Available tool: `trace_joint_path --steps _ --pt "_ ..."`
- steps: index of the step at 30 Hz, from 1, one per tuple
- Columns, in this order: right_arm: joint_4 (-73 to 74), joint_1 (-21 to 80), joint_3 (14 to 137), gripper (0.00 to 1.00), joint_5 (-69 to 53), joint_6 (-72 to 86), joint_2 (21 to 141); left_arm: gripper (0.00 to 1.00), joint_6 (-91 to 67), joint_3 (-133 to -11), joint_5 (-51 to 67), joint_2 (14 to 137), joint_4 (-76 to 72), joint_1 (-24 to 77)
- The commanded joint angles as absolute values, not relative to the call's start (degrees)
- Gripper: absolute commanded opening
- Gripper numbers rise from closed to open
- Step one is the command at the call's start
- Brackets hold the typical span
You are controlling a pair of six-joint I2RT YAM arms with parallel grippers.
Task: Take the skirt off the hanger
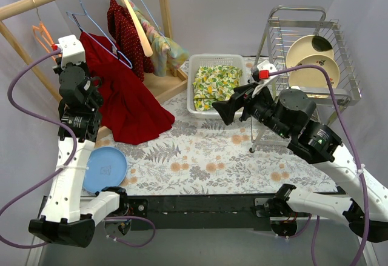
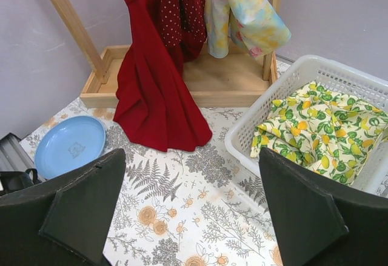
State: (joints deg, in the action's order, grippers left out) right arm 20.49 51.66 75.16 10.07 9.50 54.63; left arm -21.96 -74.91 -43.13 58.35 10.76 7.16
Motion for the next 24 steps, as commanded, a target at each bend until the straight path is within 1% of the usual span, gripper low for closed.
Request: trace_joint_path --steps 1,3,4,6,7,8,10,11,14,16,17,18,19,21,22,24 --pt "17.9 51.8 74.0 0.98 9.8 10.0 51.9 0.00 -23.6 -78.7 -45.3 58.6 13.9 6.5" --pt "18.2 51.8 73.8 0.98 9.6 10.1 51.5 0.00 -25.0 -78.7 -46.3 58.2 15.7 6.3" --pt "18.4 51.8 73.9 0.98 9.2 10.1 51.6 0.02 -25.2 -78.9 -46.8 57.9 16.2 6.3" --pt "19.2 51.8 74.3 0.98 8.8 10.1 51.5 0.13 -26.5 -79.4 -47.0 57.4 18.1 6.3" --pt "19.2 51.8 74.5 0.98 8.5 10.1 51.4 0.35 -26.9 -80.1 -47.2 57.3 18.6 6.3" --pt "19.2 51.8 74.6 0.98 8.4 10.1 51.3 0.45 -27.2 -80.4 -47.5 57.0 19.1 6.3" --pt "19.2 51.8 74.9 0.98 7.7 10.3 51.2 0.63 -27.9 -81.6 -47.5 56.5 20.1 6.3" --pt "19.2 51.9 75.2 0.98 7.3 10.5 51.2 0.74 -28.2 -82.0 -47.1 56.4 20.6 6.3" --pt "19.7 51.9 75.9 0.98 6.2 11.2 51.1 0.98 -30.9 -85.2 -45.4 56.5 23.8 6.3" --pt "19.8 51.8 76.0 0.98 6.2 11.8 50.9 0.98 -35.5 -87.7 -43.5 57.1 28.2 6.3" --pt "19.6 51.8 75.9 0.97 6.2 12.0 50.8 0.98 -38.3 -91.1 -42.3 57.5 30.3 6.3" --pt "19.5 51.8 75.8 0.97 6.2 12.6 50.8 0.98 -40.7 -92.5 -40.6 57.7 34.6 6.3" --pt "19.5 51.8 75.8 0.97 6.2 12.8 50.8 0.98 -42.6 -93.9 -35.7 57.7 36.3 6.3" --pt "19.6 51.8 75.8 0.97 5.7 13.7 50.8 0.98 -47.4 -96.5 -30.5 57.7 39.7 6.3" --pt "19.7 51.8 75.8 0.96 5.2 13.9 50.6 0.98 -48.6 -97.0 -24.4 57.7 40.4 6.3" --pt "19.9 51.9 75.3 0.96 5.0 14.5 50.5 0.98 -51.4 -99.1 -20.1 57.9 42.4 6.4"
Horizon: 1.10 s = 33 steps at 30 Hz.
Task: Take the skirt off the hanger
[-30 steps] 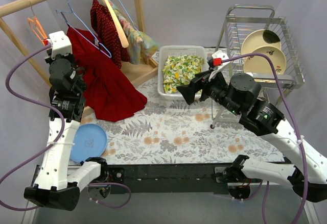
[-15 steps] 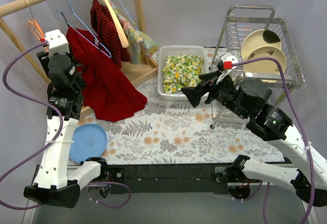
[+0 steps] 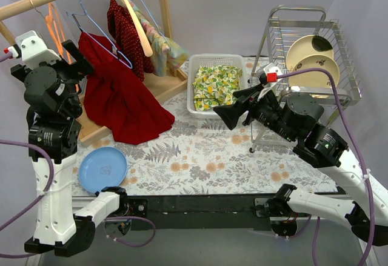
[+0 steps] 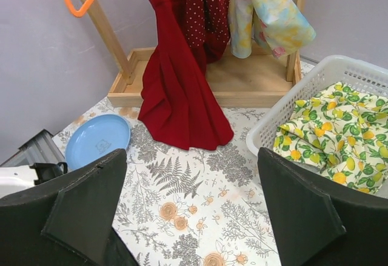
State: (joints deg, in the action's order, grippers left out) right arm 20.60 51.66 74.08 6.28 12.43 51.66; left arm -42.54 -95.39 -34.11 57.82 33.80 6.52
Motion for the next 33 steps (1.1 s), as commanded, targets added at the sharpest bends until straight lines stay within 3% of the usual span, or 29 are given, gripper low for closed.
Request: trace_joint_path --steps 1,8,18,33 --pt "19.8 51.8 75.1 0.95 5.1 14.7 50.0 0.98 -52.3 -99.7 -18.7 58.1 42.8 6.3" --pt "19.4 51.9 72.7 0.95 5.7 14.9 49.0 0.93 -56.9 -99.1 -8.0 58.5 39.2 6.3" --pt "15.4 51.8 69.1 0.94 2.9 15.8 47.3 0.77 -63.9 -101.8 -19.5 70.0 38.6 6.3" --pt "13.8 51.8 66.1 0.94 3.3 15.3 46.8 0.66 -59.9 -98.9 -18.5 78.4 26.8 6.3"
